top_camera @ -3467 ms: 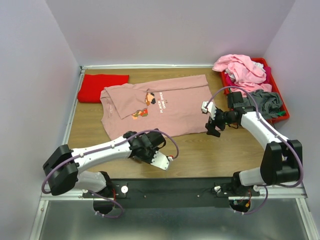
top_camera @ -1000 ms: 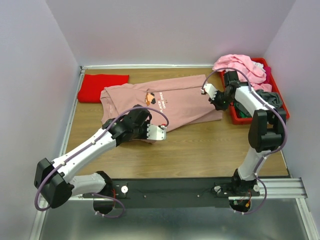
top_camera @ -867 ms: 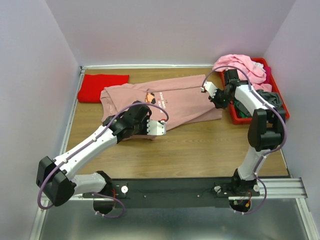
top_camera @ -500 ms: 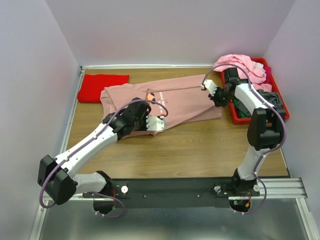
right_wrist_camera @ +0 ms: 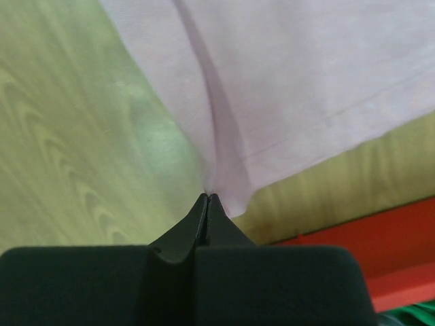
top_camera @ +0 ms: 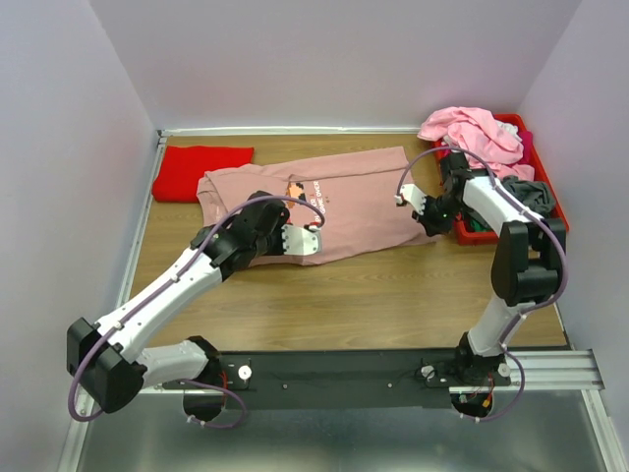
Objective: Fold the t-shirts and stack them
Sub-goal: Fold the tshirt
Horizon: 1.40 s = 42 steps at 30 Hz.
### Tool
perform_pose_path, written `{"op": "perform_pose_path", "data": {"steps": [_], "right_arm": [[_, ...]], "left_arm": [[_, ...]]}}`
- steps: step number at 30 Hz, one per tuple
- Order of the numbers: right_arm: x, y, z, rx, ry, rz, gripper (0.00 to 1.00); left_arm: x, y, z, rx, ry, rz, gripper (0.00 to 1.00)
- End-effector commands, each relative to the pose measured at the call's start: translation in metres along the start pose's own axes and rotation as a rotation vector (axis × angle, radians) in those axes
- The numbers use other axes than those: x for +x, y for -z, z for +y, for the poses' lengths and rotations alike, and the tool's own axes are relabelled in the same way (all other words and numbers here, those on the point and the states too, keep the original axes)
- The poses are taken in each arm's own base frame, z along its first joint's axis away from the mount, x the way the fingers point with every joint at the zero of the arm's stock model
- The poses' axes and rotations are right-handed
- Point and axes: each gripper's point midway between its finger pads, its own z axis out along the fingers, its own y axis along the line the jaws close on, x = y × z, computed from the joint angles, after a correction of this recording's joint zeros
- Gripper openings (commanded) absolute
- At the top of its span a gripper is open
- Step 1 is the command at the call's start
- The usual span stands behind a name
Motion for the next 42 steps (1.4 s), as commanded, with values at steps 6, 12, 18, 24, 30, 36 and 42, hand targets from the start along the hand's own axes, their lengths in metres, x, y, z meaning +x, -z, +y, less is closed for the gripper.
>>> {"op": "perform_pose_path", "data": {"steps": [6,12,18,24,30,36,42], "right_arm": [[-0.001,0.006,0.014,-0.044,0.004,-0.017,0.00],[-0.006,0.008,0.002,-0.021,-0.022,-0.020,0.01],[-0.010,0.010,-0.007,-0.002,-0.038,-0.023,0.00],[-0.012,0.010,-0.019,0.023,-0.059,-0.017,0.00],[-0.017,0.011,-0.036,0.053,-0.095,-0.014,0.00],[-0.019,0.007,-0.048,0.068,-0.122,-0.008,0.01],[-0.022,0.004,-0.059,0.082,-0.149,-0.013,0.01]], "left_arm": [[0.005,0.021,0.025,-0.105,0.045,-0.014,0.00],[0.010,0.030,0.039,-0.151,0.057,0.004,0.00],[0.008,0.038,0.055,-0.192,0.059,0.005,0.00],[0.012,0.041,0.065,-0.229,0.054,0.027,0.00],[0.015,0.039,0.082,-0.268,0.047,0.062,0.00],[0.013,0.036,0.104,-0.306,0.053,0.086,0.00],[0.012,0.026,0.113,-0.308,0.047,0.102,0.00]]}}
